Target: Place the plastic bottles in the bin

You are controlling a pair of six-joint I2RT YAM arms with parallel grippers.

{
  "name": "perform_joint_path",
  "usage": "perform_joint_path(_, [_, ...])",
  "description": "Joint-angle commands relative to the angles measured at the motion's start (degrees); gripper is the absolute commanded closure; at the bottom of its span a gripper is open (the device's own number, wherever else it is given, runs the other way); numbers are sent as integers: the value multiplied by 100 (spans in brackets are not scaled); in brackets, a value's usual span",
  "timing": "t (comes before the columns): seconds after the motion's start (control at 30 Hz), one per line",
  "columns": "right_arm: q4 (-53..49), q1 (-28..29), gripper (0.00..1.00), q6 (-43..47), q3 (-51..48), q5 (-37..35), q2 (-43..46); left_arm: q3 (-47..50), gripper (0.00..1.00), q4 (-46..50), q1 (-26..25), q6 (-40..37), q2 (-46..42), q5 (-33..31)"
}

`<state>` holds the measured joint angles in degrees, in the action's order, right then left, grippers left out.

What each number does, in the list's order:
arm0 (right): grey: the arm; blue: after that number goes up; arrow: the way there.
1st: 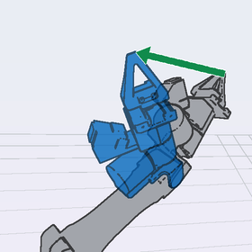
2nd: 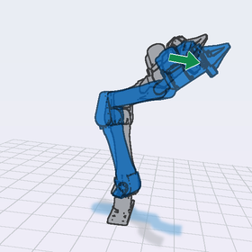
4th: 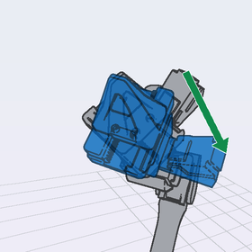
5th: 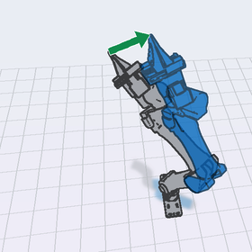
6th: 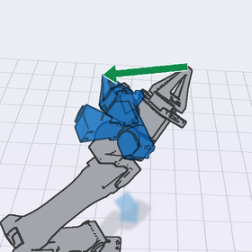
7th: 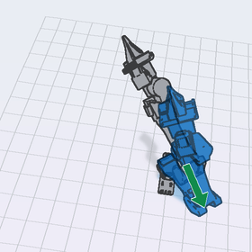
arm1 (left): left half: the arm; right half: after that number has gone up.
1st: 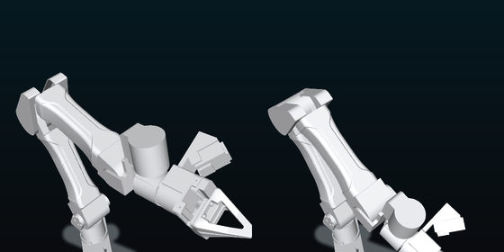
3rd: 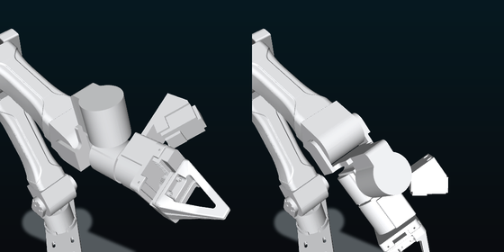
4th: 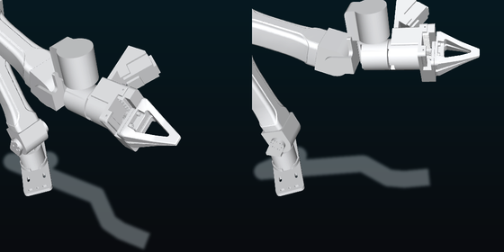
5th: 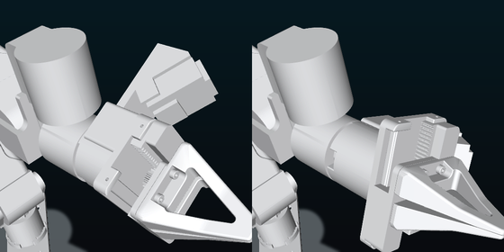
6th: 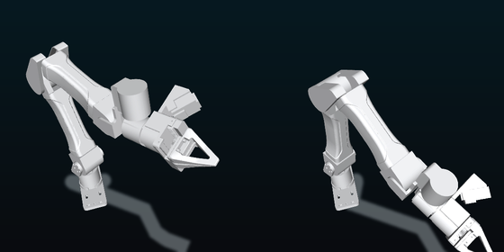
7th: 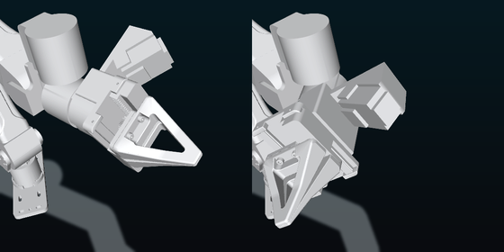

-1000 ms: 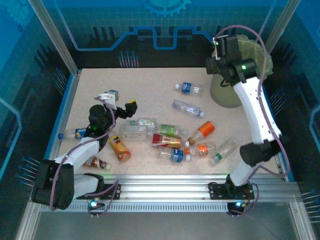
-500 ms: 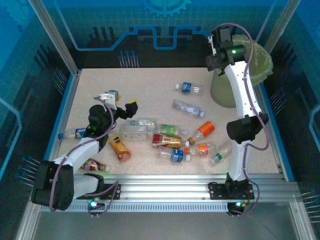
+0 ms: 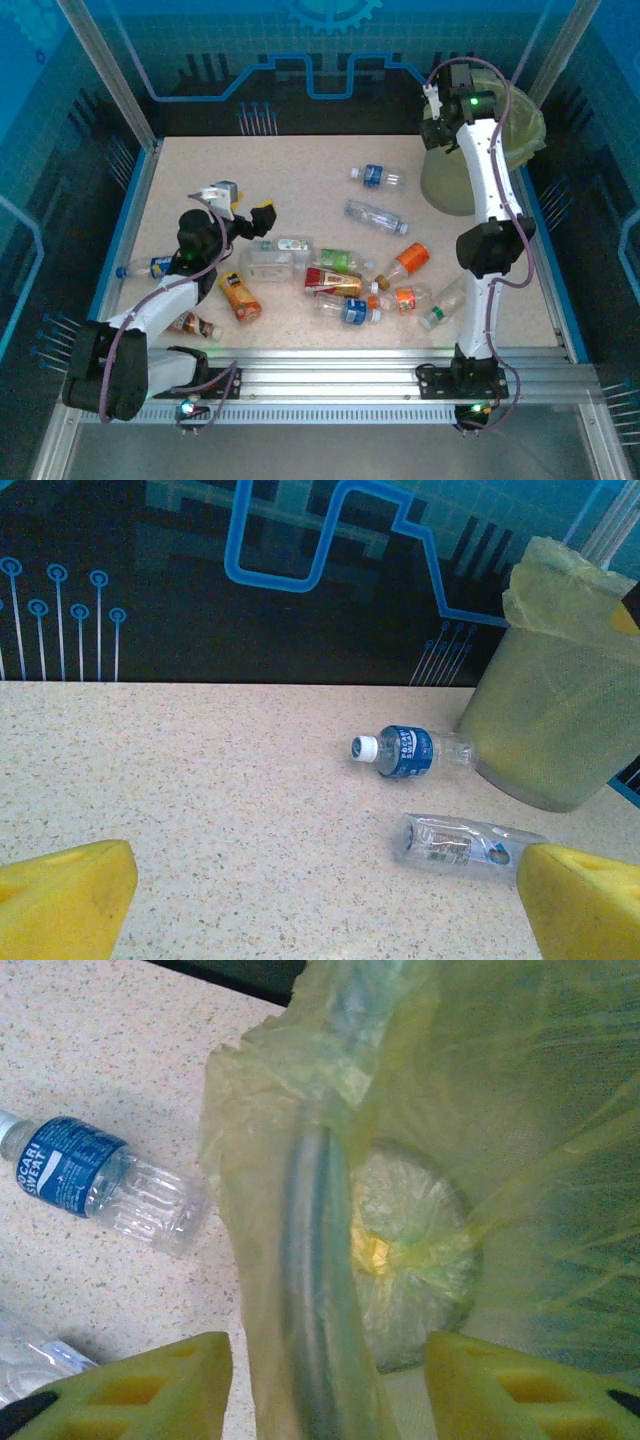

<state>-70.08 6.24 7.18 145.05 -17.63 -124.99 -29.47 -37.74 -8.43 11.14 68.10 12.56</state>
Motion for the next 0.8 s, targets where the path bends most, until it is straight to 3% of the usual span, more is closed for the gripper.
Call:
perform_joint_path(0.0, [-122, -50, 53, 196, 190, 312, -140, -102, 1, -33, -30, 126, 41, 161])
perform_joint_path(0.3, [-52, -57, 84, 484, 214, 679, -48, -267, 1, -115, -31, 163, 254, 176])
perform_joint_path(0.47, [-117, -47, 95, 539, 224, 816, 68, -489, 1, -206, -28, 333, 521, 255])
perform_joint_path(0.77, [-402, 164, 100, 515, -50, 1008, 459, -787, 1, -308, -37, 617, 837, 458])
